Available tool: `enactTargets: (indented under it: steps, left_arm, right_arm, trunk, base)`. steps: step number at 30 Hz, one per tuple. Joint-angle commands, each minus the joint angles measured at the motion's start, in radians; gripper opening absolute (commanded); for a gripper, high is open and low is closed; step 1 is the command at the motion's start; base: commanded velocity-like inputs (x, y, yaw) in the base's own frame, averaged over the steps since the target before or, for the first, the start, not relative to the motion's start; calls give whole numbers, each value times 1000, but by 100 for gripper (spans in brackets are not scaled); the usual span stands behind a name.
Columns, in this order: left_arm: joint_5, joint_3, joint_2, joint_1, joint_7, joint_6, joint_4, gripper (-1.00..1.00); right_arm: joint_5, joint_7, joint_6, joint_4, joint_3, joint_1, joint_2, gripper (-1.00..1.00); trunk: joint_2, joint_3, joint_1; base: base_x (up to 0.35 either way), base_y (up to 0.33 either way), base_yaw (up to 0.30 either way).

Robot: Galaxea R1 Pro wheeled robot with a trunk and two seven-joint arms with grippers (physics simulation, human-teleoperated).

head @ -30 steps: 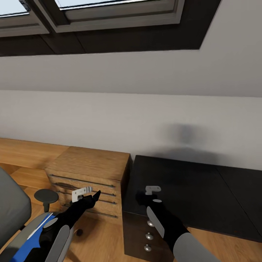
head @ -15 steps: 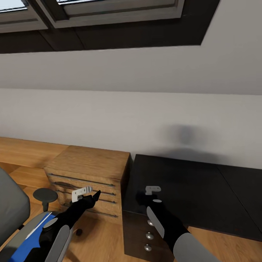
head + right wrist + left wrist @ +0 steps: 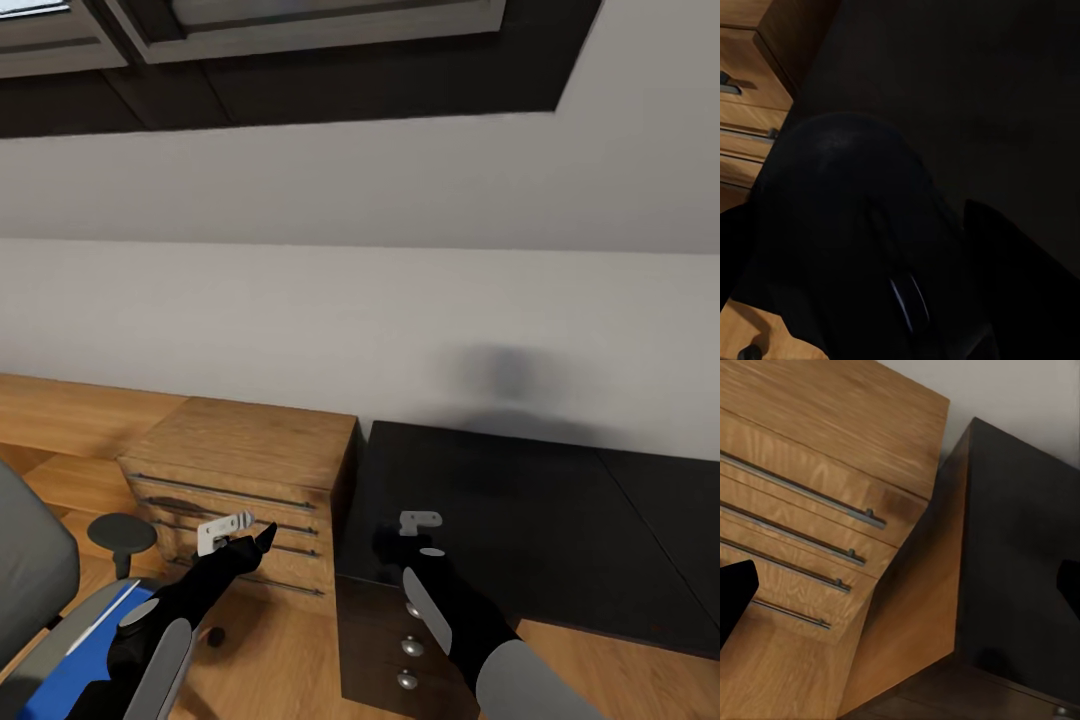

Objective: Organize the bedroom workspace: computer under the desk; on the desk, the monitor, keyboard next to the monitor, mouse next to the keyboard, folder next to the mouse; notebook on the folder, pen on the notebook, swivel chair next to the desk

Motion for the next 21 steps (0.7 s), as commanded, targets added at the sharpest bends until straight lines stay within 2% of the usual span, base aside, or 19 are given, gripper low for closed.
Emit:
enactTargets:
  steps: [1, 11, 21]
  left_arm:
    - [11, -2, 1, -1, 10, 3, -2, 100]
    - [11, -3, 1, -1, 10, 3, -1, 100]
    - [11, -3, 1, -1, 10, 4, 0, 100]
  right_arm:
    - [-10, -10, 3, -2, 5, -1, -1, -100]
    - [-11, -6, -7, -3, 10, -1, -1, -100]
    - [-12, -4, -18, -5, 11, -1, -2, -100]
  trunk:
    - [-8, -5, 4]
    - [-78, -36, 42]
    - [-78, -36, 42]
  base:
    - [0, 0, 0]
    - [0, 0, 0]
    - [0, 0, 0]
